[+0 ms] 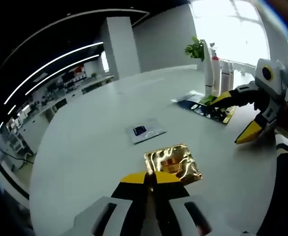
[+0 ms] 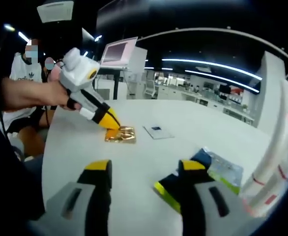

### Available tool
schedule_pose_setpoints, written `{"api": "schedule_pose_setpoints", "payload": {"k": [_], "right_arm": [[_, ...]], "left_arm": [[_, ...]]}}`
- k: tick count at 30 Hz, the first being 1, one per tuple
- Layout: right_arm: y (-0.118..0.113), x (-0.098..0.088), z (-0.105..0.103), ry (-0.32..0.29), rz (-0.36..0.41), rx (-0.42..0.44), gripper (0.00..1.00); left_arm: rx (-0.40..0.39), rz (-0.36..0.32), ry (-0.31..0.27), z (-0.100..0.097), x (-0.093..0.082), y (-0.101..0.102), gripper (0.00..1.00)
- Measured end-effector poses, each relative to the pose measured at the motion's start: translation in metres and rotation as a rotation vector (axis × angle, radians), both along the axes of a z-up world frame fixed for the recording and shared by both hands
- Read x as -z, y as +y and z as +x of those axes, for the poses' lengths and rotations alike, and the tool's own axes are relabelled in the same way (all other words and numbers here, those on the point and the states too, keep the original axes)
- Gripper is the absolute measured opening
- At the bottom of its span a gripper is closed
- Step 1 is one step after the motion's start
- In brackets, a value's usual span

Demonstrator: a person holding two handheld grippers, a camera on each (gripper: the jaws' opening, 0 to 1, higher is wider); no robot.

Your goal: Arrange the skincare products in the storage area until every visible bottle or jar stands upright without overlapping.

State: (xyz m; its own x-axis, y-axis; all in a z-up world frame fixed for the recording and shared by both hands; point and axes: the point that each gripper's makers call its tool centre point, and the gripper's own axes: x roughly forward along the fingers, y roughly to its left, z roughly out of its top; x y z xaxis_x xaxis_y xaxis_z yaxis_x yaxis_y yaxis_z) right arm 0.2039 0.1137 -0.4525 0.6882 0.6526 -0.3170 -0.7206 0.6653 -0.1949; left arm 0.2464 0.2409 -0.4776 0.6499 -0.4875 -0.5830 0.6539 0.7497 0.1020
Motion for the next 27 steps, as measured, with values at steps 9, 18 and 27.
{"api": "schedule_pose_setpoints", "payload": {"k": [9,18,27], "right_arm": [[0.006,-0.001,-0.001,0.018,0.017,-0.011,0.56],[0.026,0.001,-0.002,0.085,0.059,-0.043,0.56],[0.04,0.006,0.0,0.118,0.043,-0.051,0.58]], "left_arm": [[0.002,-0.004,0.009,-0.002,0.0,-0.001,0.03],[0.0,-0.007,0.018,-0.006,0.0,-0.001,0.02],[-0.01,-0.015,0.035,-0.008,0.001,-0.001,0.01]]}}
